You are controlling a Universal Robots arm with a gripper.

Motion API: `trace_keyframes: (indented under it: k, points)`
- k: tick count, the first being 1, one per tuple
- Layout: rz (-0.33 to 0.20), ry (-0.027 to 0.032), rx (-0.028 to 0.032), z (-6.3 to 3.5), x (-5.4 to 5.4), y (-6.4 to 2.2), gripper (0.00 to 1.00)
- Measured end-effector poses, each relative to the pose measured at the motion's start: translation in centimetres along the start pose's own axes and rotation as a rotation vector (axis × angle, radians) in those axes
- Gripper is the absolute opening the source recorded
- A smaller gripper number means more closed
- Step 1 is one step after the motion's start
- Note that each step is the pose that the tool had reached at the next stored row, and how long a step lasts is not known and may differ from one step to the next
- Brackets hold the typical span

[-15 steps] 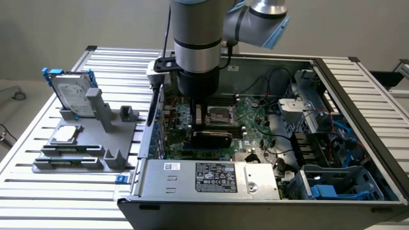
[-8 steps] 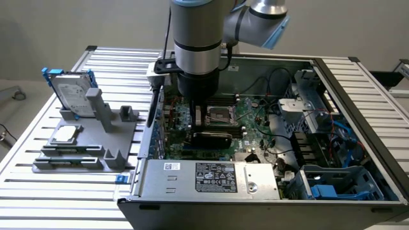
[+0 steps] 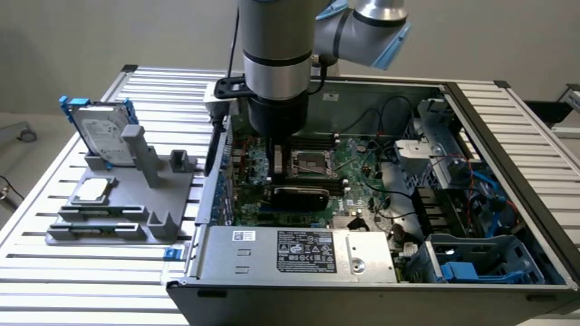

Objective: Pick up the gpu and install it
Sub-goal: 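Press down on the gpu until it lock into place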

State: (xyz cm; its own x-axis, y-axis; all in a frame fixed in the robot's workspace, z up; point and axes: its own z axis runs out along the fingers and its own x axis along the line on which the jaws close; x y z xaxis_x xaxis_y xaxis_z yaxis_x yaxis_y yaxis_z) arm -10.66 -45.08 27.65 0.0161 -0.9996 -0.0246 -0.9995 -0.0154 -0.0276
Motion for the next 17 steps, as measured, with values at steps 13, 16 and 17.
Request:
trace_keyframes:
  k: [13, 16, 17]
  points:
    - [0.003, -0.0225, -0.0627, -0.67, -0.1, 2.55, 0.11]
    - [0.003, -0.0225, -0.0702, -0.84, 0.0, 2.7, 0.11]
    - [0.003, -0.0224, -0.0723, -0.88, 0.0, 2.74, 0.11]
